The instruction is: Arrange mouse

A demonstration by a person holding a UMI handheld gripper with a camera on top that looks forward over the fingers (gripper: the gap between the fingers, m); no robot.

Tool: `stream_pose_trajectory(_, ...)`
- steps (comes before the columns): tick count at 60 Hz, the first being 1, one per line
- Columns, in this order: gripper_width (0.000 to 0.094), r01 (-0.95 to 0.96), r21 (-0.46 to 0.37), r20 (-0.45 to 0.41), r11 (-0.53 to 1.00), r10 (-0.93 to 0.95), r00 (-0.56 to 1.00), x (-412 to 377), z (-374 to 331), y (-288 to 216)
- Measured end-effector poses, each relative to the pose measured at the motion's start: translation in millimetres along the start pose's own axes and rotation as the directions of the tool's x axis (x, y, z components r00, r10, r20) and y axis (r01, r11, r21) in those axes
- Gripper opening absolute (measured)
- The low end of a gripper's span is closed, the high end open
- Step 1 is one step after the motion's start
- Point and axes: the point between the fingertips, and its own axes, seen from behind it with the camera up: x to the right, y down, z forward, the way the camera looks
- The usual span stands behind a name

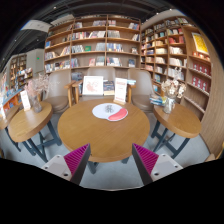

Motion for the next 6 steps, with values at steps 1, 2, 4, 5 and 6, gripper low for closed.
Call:
stream_pose_trajectory(1,0.0853,0.0,-0.002,0.0,1.0,0.0,1.0,0.1,-1.9,2.0)
stream_pose_trajectory(2,0.0852,0.001,-0.002,-0.001,1.0,-0.001,1.0,0.2,-3.3,3.4)
stream_pose_trajectory(4,0.0854,0.003,0.002,-0.002,1.0,-0.003,1.0,0.1,-6.2,4.5)
stream_pose_trajectory(5,0.0853,0.003,0.004,-0.003,1.0,-0.003,1.0,0.1,-7.8,5.2)
stream_pose_trajectory(6,0.0854,0.003,0.004,-0.003,1.0,-0.003,1.0,-0.3,-9.4,5.9)
